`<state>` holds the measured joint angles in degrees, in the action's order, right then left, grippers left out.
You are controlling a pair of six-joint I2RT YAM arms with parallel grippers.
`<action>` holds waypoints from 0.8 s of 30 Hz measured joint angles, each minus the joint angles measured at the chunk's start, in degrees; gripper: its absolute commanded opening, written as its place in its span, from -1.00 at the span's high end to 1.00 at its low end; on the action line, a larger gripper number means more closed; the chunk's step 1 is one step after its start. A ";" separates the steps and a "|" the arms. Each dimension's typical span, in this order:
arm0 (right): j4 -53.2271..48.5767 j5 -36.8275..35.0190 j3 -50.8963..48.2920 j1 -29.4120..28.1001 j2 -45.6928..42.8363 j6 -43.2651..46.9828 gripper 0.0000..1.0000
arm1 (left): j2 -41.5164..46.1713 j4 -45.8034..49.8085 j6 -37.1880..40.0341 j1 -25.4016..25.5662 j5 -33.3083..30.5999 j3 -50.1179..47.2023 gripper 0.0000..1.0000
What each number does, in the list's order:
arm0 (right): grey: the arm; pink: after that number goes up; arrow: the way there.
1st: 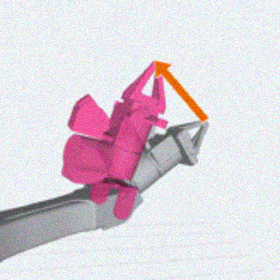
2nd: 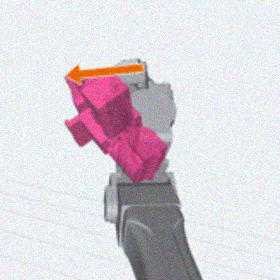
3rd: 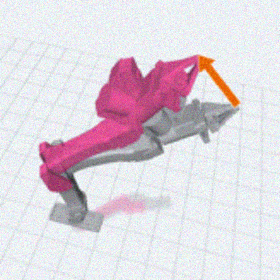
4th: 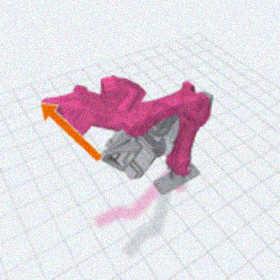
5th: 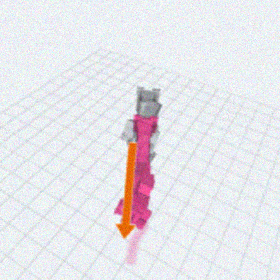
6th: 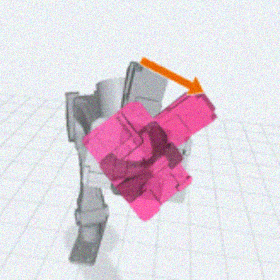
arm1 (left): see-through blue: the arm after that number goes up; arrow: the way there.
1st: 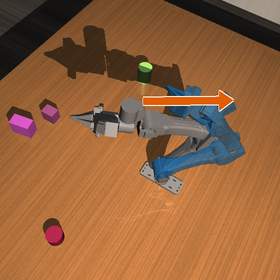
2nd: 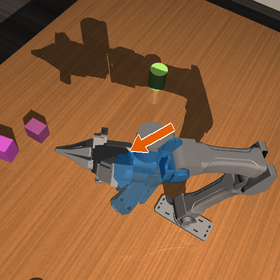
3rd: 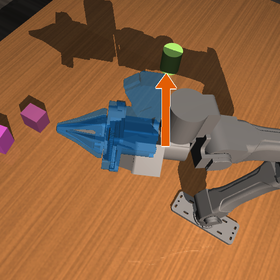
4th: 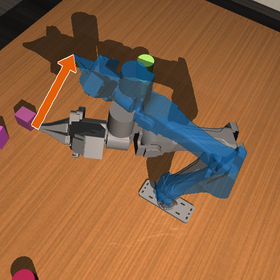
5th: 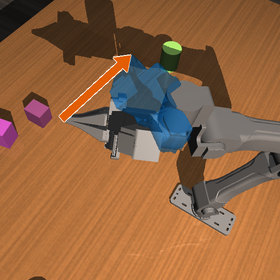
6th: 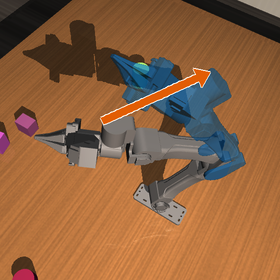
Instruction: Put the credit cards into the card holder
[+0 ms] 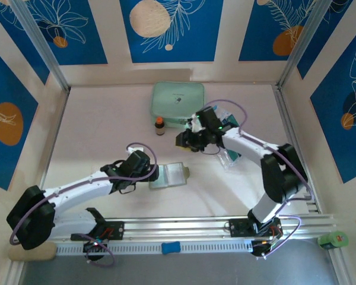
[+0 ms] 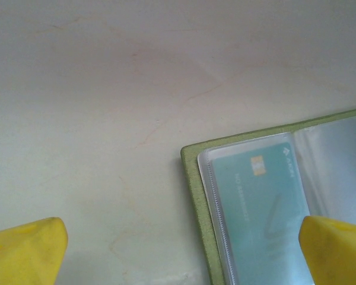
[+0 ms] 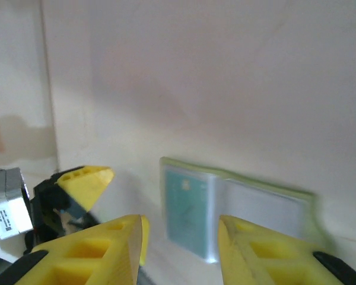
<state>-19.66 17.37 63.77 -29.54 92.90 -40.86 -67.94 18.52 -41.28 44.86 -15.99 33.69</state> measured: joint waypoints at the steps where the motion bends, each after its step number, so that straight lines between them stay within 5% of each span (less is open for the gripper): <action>1: -2.67 -2.25 0.61 1.25 -1.27 2.03 0.23 | -0.57 -0.13 0.15 -0.02 0.22 0.20 -1.00; 10: -21.22 -22.67 4.00 10.27 -5.81 15.61 0.23 | -4.04 -1.86 1.16 0.00 1.49 2.16 -1.00; 24: -31.19 -40.13 5.99 10.75 -0.26 22.12 0.29 | -5.75 -2.71 1.27 0.00 2.12 3.54 -1.00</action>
<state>-50.85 -22.76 69.76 -18.79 92.64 -18.74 -73.69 15.81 -40.01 44.86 -13.87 37.23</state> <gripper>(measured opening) 0.362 0.998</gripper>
